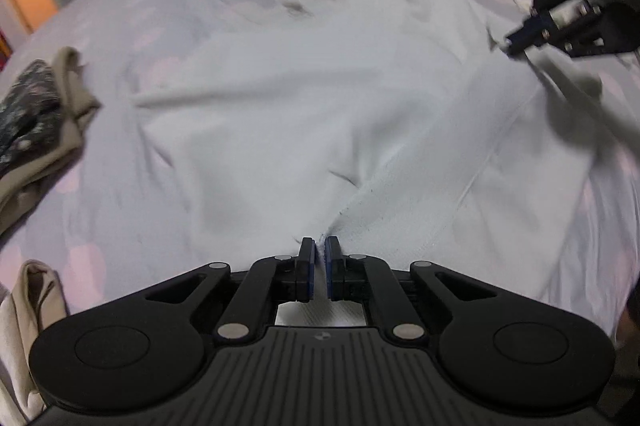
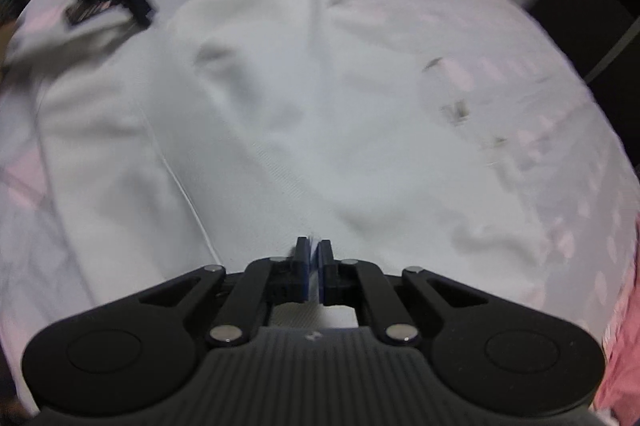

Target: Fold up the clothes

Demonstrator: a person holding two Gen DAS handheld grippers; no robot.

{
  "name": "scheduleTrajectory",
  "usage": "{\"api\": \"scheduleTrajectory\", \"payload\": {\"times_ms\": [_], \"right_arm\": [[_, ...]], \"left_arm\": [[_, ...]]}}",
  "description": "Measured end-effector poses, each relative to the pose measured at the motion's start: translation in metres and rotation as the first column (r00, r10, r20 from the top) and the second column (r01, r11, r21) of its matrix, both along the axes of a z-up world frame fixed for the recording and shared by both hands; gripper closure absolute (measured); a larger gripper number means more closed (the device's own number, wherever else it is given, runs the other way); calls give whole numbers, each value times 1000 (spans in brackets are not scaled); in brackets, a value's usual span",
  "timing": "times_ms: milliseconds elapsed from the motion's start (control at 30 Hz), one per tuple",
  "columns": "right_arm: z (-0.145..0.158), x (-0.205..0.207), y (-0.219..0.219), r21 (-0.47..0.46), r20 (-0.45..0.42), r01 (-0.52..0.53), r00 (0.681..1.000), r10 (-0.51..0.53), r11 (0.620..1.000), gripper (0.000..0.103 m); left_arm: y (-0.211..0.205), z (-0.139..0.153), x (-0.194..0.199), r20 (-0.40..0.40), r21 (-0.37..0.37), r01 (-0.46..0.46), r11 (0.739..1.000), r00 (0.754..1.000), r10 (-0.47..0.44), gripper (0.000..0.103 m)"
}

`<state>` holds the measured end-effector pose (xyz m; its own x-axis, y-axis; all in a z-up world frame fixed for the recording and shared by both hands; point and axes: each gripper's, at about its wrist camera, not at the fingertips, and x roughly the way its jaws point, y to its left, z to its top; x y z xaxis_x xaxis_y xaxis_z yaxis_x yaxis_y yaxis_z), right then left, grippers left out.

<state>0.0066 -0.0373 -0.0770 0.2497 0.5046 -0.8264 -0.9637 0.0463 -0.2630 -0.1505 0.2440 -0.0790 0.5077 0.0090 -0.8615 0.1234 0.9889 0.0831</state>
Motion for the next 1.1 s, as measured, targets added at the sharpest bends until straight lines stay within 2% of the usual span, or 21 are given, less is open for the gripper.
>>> {"api": "scheduleTrajectory", "payload": {"times_ms": [100, 167, 233, 267, 300, 333, 367, 400, 467, 600, 733, 900, 1000, 1100], "right_arm": [[-2, 0, 6, 26, 28, 37, 999, -38, 999, 99], [-6, -1, 12, 26, 42, 55, 998, -56, 998, 98], [-16, -2, 18, -9, 45, 63, 997, -63, 998, 97], [-21, -2, 21, -28, 55, 69, 996, -68, 997, 94], [-24, -3, 22, -40, 70, 73, 995, -70, 997, 83], [-25, -2, 23, -48, 91, 73, 993, -69, 996, 75], [-23, -1, 21, -42, 101, 75, 992, -71, 996, 62], [-17, 3, 15, -20, 88, 84, 993, -82, 996, 56], [-2, 16, 1, 25, 11, 127, 992, -128, 992, 56], [9, 37, -30, 17, -52, 211, 976, -210, 977, 55], [5, 50, -62, -19, -75, 299, 951, -299, 954, 53], [-9, 59, -79, -58, -136, 371, 917, -376, 927, 52], [-19, 60, -74, -96, -132, 397, 904, -407, 913, 48], [-26, 65, -70, -108, -177, 431, 878, -444, 896, 45]], "left_arm": [[0, -1, 1, 16, 10, -29, 1000, 999, 29, 99], [-3, -12, 4, -39, 5, -20, 1000, 999, 20, 99], [-8, -21, 9, -86, 43, 3, 999, 996, 1, 99], [-11, -25, 9, -104, 71, 12, 997, 995, -5, 99], [-13, -29, 10, -123, 99, 22, 995, 992, -10, 98], [-15, -32, 10, -135, 122, 28, 992, 991, -11, 93], [-12, -28, 7, -130, 133, 15, 991, 992, 3, 88], [-9, -25, 4, -124, 144, 1, 990, 992, 17, 85], [-2, -19, -3, -113, 155, -26, 988, 993, 44, 83], [10, -15, -22, -134, -3, -100, 995, 986, 98, 83], [22, -12, -40, -163, -153, -171, 973, 976, 146, 83], [21, -28, -44, -215, -210, -190, 959, 966, 144, 83], [18, -34, -44, -230, -226, -203, 953, 962, 150, 82], [22, -38, -42, -238, -257, -221, 941, 958, 160, 82]]}}
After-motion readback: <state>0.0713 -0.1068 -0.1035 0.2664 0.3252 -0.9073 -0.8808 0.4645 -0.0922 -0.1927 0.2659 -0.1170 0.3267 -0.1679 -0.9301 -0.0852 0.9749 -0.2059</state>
